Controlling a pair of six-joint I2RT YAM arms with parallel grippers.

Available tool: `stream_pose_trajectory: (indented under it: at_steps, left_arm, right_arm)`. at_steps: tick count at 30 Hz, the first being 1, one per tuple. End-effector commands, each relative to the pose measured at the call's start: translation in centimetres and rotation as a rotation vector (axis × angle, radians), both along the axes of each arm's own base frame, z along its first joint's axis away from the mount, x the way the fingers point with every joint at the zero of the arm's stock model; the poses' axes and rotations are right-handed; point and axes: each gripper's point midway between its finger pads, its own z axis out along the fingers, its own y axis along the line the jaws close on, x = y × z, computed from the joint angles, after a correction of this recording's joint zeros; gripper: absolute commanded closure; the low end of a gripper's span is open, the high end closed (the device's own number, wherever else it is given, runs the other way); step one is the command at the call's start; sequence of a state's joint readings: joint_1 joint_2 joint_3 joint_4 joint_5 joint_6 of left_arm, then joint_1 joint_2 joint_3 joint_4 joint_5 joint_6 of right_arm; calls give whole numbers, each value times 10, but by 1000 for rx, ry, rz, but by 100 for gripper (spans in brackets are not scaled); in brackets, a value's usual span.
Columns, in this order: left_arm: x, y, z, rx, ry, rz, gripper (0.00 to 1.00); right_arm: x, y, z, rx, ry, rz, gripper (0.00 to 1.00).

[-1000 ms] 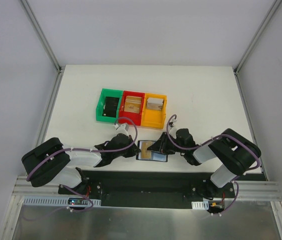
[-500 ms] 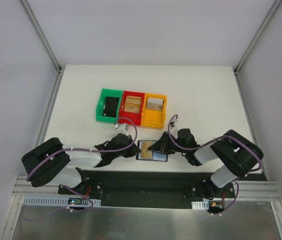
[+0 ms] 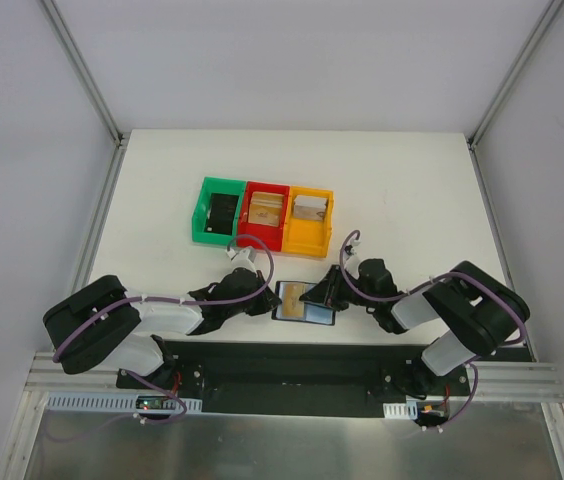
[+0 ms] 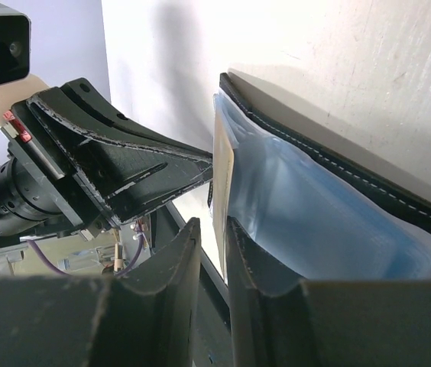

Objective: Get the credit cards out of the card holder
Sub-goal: Remove the credit card from the card holder.

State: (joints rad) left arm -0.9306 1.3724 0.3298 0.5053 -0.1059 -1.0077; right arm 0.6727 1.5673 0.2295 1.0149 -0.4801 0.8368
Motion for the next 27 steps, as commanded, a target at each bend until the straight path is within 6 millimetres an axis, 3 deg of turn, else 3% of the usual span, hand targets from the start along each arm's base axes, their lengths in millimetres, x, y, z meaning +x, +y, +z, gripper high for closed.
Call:
stream_pose_trajectory:
  at_steps: [1, 15, 27]
  left_arm:
    - [-14, 17, -22, 90, 44, -3, 100]
    - [-15, -5, -17, 43, 55, -75, 100]
    - [-16, -9, -15, 25, 58, -84, 100]
  right_arm:
    - [4, 4, 23, 68, -77, 16, 78]
    - [4, 11, 28, 93, -71, 46, 69]
    - [8, 15, 27, 113, -57, 40, 65]
